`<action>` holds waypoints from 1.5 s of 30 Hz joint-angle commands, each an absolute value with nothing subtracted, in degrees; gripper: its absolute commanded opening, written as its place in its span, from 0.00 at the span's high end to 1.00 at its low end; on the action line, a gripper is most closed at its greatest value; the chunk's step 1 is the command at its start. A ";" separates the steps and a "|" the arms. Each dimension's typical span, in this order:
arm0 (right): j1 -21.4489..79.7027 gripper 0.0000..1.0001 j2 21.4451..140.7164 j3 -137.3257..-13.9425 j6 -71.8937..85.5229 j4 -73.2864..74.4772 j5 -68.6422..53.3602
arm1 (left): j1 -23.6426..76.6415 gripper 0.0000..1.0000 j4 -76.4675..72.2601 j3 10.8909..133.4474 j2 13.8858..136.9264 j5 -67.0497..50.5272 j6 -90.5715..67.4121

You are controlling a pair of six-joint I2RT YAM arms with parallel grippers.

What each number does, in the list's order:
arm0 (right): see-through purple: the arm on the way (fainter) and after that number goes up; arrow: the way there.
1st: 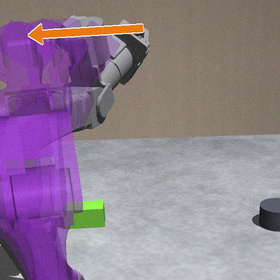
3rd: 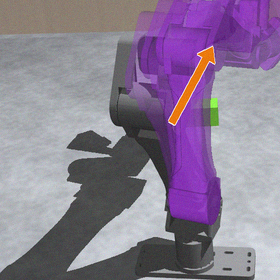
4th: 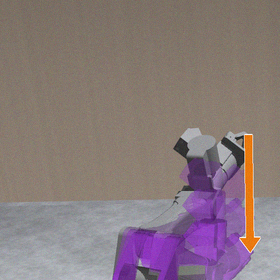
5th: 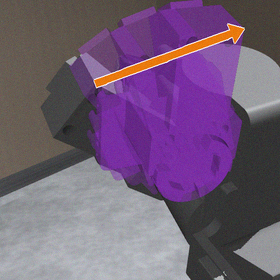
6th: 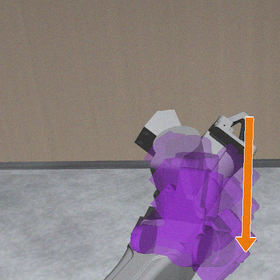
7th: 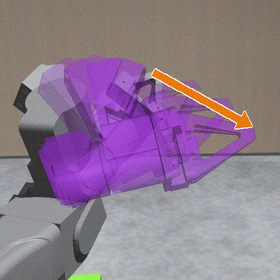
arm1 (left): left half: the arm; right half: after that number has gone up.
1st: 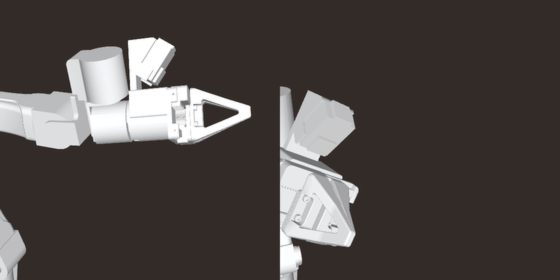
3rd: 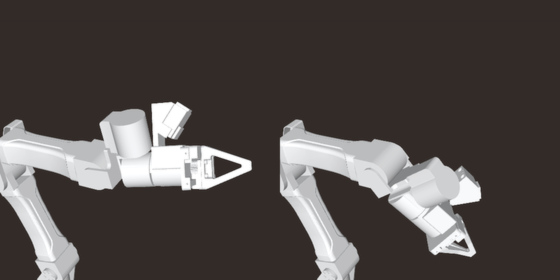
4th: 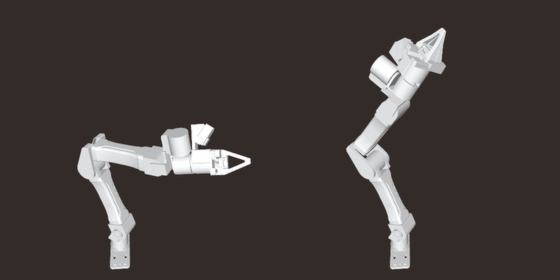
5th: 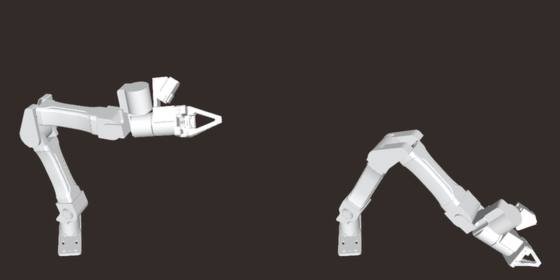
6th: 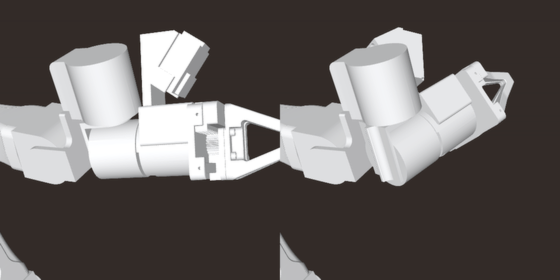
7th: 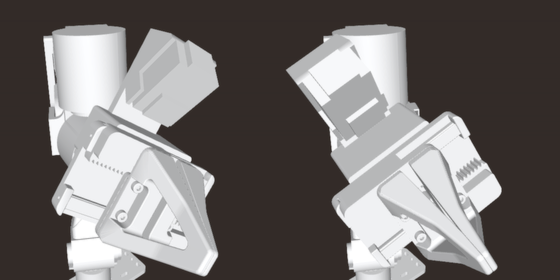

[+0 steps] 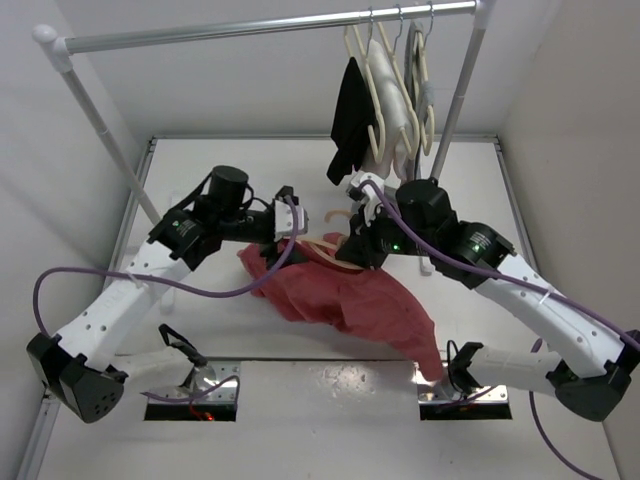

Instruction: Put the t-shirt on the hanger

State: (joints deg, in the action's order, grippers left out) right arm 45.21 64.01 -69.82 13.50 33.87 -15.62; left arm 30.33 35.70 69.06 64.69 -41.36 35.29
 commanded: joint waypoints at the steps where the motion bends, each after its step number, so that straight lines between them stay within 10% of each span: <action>1: 45.79 1.00 65.03 -73.30 13.89 29.00 -18.62 | 34.88 0.14 36.56 72.51 66.35 -44.56 32.79; 4: 45.79 1.00 65.57 -73.83 13.89 26.72 -20.04 | 38.23 0.19 36.56 73.13 69.51 -42.19 31.99; 11: 45.79 1.00 66.62 -73.83 13.89 25.40 -20.65 | 39.46 0.94 37.88 74.26 73.56 -42.01 32.61; 13: 45.79 1.00 66.10 -72.34 13.89 25.40 -19.87 | 39.46 1.00 37.88 74.27 73.56 -42.01 32.09; 18: 45.18 0.32 61.89 -69.70 15.81 28.56 -13.92 | 38.41 1.00 38.40 73.74 71.55 -39.74 33.30; 23: 45.18 0.06 50.38 -62.77 16.44 33.39 -2.03 | 36.57 1.00 41.22 71.72 68.73 -36.57 40.33; 30: 45.18 0.10 46.31 -53.63 18.37 33.85 -2.55 | 32.61 1.00 43.95 71.72 65.66 -42.79 46.66; 38: 45.18 1.00 50.71 -54.49 19.78 31.46 6.66 | 31.56 1.00 46.93 71.19 64.34 -46.76 49.48; 45: 45.18 0.99 39.85 -48.89 23.45 36.12 12.03 | 24.89 1.00 52.19 71.72 63.81 -46.23 56.24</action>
State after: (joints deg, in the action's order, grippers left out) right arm 45.23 45.19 -51.48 20.29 35.18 6.37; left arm 27.97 48.97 70.81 65.76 -41.82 50.39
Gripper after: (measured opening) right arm 0.004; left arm 0.227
